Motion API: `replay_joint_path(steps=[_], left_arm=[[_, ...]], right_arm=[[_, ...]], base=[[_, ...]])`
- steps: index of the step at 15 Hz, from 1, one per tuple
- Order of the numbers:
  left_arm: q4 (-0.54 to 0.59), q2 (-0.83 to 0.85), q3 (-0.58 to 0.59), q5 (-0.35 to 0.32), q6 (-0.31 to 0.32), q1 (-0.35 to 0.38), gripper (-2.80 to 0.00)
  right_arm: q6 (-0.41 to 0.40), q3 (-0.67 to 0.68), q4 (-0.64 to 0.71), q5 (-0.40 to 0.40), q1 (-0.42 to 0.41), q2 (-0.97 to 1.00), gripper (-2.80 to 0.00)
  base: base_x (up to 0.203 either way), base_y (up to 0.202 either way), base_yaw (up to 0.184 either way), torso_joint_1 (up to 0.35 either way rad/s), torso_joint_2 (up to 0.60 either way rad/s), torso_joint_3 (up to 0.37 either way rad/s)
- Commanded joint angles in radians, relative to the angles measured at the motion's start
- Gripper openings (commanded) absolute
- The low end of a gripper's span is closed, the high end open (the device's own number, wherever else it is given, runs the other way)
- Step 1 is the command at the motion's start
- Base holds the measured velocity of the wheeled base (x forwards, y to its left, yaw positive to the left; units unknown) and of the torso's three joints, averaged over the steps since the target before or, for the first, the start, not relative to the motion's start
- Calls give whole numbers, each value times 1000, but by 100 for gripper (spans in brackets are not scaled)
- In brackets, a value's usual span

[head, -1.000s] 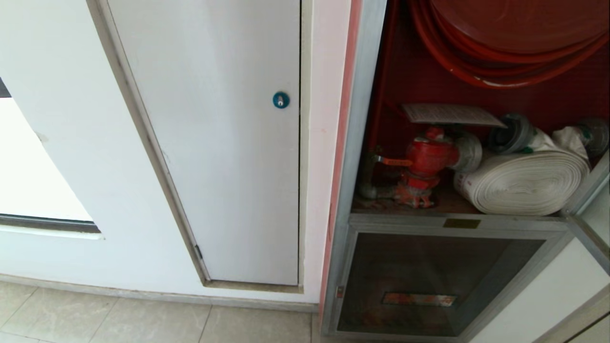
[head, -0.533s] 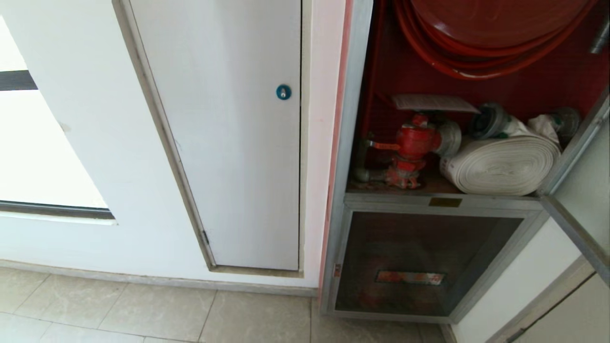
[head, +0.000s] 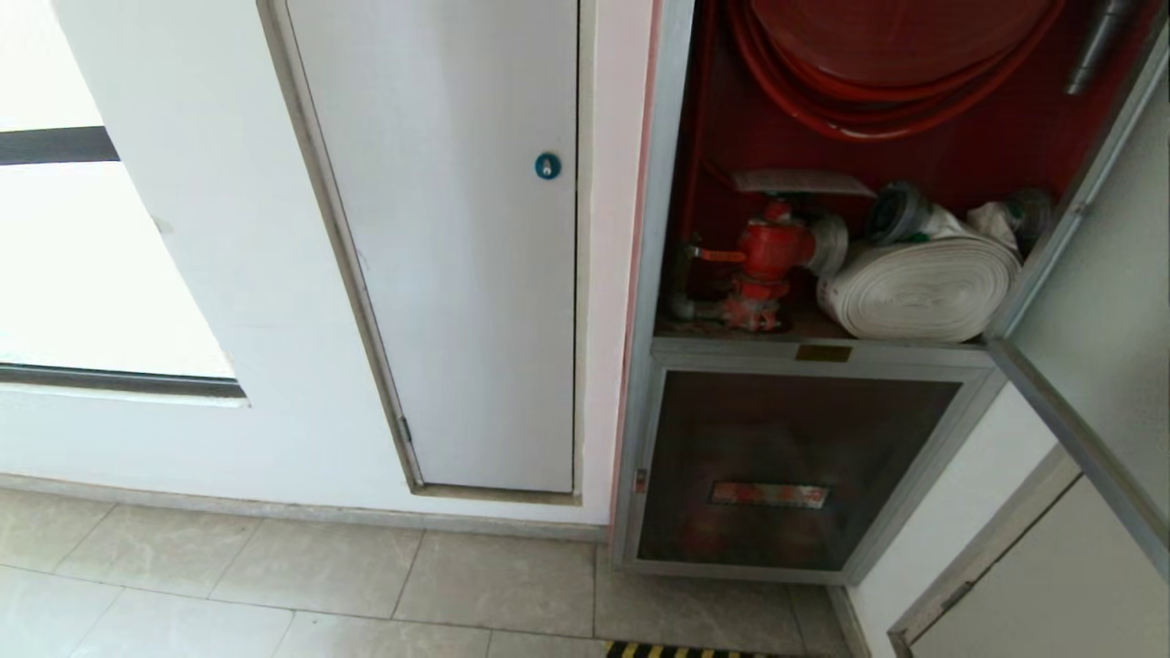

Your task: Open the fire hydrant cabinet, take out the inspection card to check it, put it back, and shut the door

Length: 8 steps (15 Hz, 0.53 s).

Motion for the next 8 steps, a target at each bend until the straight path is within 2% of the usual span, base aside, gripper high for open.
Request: replay_joint_path(steps=[1, 8], left_arm=[[-1, 0, 18, 1, 0, 0, -280], [-2, 0, 18, 1, 0, 0, -280]], right_arm=[[0, 0, 0, 0, 0, 1, -280], [0, 0, 0, 0, 0, 1, -280]], base=[[0, 0, 0, 0, 0, 0], [0, 0, 0, 5, 1, -1]])
